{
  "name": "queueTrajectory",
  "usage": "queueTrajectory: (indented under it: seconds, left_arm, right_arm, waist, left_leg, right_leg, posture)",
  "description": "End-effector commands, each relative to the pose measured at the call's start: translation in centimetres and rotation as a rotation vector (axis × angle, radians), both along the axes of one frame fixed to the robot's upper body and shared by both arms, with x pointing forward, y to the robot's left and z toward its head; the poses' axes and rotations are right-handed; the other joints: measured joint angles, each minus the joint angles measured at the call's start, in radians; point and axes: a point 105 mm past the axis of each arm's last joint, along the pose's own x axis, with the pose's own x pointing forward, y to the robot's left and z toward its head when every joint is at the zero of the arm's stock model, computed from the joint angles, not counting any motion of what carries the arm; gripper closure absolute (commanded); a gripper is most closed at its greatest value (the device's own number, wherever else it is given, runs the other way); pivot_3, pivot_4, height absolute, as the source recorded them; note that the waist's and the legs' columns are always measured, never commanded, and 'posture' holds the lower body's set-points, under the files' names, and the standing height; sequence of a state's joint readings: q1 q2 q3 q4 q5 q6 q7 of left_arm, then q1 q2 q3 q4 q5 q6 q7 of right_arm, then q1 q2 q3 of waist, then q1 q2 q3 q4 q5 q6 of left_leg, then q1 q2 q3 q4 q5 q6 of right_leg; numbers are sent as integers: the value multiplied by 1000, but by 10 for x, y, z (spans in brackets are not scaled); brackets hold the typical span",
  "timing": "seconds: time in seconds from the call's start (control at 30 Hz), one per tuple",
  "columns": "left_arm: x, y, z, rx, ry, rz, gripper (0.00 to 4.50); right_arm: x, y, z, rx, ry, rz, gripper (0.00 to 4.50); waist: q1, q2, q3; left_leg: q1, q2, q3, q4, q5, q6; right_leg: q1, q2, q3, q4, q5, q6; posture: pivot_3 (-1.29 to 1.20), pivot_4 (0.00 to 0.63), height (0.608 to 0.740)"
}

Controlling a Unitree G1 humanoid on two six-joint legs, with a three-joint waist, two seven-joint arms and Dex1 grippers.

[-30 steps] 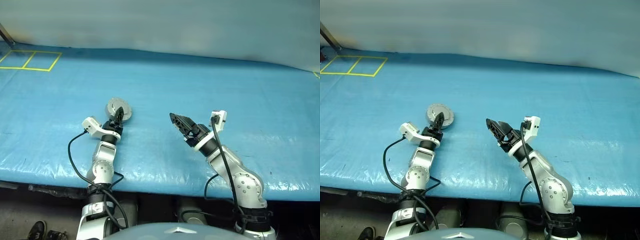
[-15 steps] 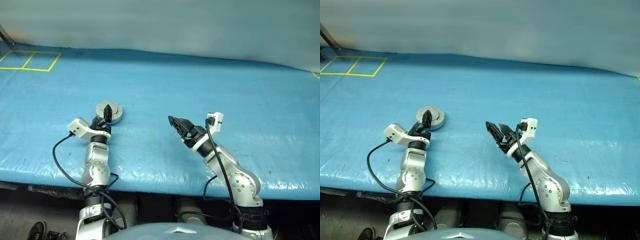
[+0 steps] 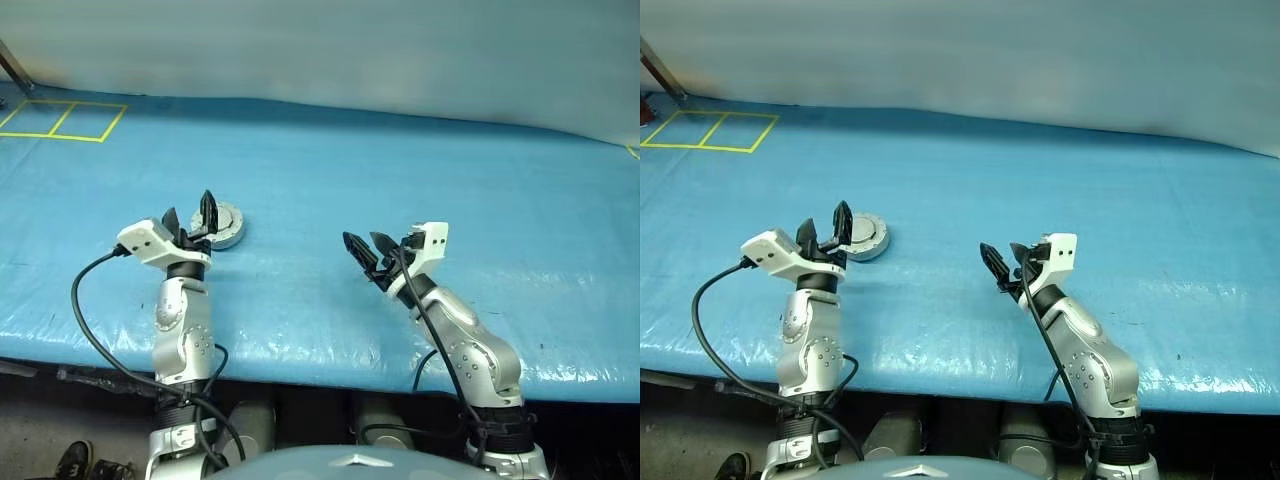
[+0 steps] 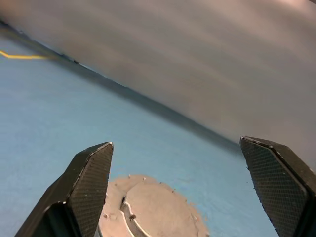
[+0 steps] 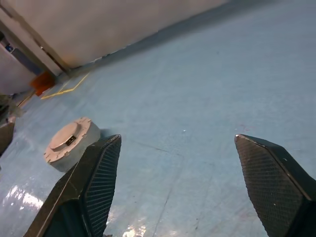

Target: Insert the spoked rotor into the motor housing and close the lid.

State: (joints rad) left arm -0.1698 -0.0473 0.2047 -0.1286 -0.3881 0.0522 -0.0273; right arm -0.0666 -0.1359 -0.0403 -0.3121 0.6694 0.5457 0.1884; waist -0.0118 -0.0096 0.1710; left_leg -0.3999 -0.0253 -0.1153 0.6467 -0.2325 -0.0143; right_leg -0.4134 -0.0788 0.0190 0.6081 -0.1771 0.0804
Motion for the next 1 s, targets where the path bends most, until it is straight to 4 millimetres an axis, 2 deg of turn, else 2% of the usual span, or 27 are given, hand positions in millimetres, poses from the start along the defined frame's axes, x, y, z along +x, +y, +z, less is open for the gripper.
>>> queueTrajectory:
  seconds: [0.03, 0.1, 0.13, 0.2, 0.23, 0.33, 0.4, 0.53, 0.73, 0.9, 1.0]
  left_arm:
    - [-17, -80, 21, 212, -83, -488, 48]
    - [-31, -109, 10, 412, -83, -696, 48]
    - [-36, -118, -2, 494, -35, -786, 48]
    - [-45, -129, -15, 584, -6, -928, 48]
    - [-50, -133, -18, 636, -19, -994, 48]
    - [-47, -126, -39, 887, 8, -1021, 0]
    - [-42, -118, -41, 895, 4, -998, 0]
    - [-40, -114, -30, 815, -62, -993, 0]
    - [-31, -103, -33, 825, -44, -898, 0]
    - [-30, -101, -36, 858, -27, -880, 0]
    - [-28, -100, -36, 845, -32, -853, 0]
  right_arm:
    - [2, -19, 20, -56, -133, -15, 629]
    - [-1, -23, 16, -179, -161, 28, 629]
    - [-3, -25, 13, -249, -177, 48, 629]
    - [-7, -28, 10, -345, -210, 76, 629]
    - [-8, -31, 8, -389, -224, 86, 629]
    - [-14, -39, 0, -531, -238, 121, 28]
    - [-18, -42, -2, -547, -236, 145, 7]
    - [-21, -49, 1, -540, -243, 144, 7]
    - [-17, -52, -7, -610, -209, 144, 7]
    - [-9, -55, 1, -610, -230, 85, 7]
    - [-6, -55, -2, -608, -219, 74, 7]
  waist:
    - [-2, 0, 0]
    - [-6, 1, 0]
    - [-8, 1, 0]
    - [-15, 2, 0]
    - [-18, 2, 0]
    - [-19, 3, 0]
    - [-19, 3, 0]
    - [-13, 3, 0]
    - [-6, 3, 0]
    - [-5, 3, 0]
    - [-5, 3, 0]
  left_leg:
    - [0, 0, 0, 0, 0, 0]
    - [0, 0, 1, -1, 0, 0]
    - [0, 0, 2, -1, 0, 0]
    - [2, 0, 2, -2, 0, 0]
    - [2, 1, 2, -2, 0, 0]
    - [3, 2, 2, -2, 0, 0]
    - [4, 2, 3, -2, 0, 0]
    - [3, 1, 3, -2, 0, 0]
    - [3, 1, 3, -2, 0, 0]
    - [3, 1, 3, -1, 0, 0]
    - [3, 1, 3, -1, 0, 0]
  right_leg:
    - [0, 0, 0, 0, 0, 0]
    - [-1, 0, 1, 0, 0, 0]
    - [-1, 0, 2, 0, 0, -1]
    - [-1, 0, 2, 1, -1, -2]
    - [-1, 1, 2, 1, -1, -2]
    - [-1, 1, 1, 3, -2, -3]
    - [-1, 1, 2, 3, -2, -3]
    - [-1, 0, 2, 2, -2, -3]
    - [-1, 0, 2, 2, -1, -2]
    - [0, 0, 2, 2, -1, -2]
    - [0, 0, 2, 2, -1, -2]
  posture:
    - [0, 150, 740]
    - [0, 150, 740]
    - [0, 150, 740]
    - [0, 150, 740]
    - [0, 150, 740]
    - [0, 150, 740]
    - [0, 150, 740]
    - [0, 150, 740]
    - [0, 150, 740]
    - [0, 150, 740]
    - [0, 150, 740]
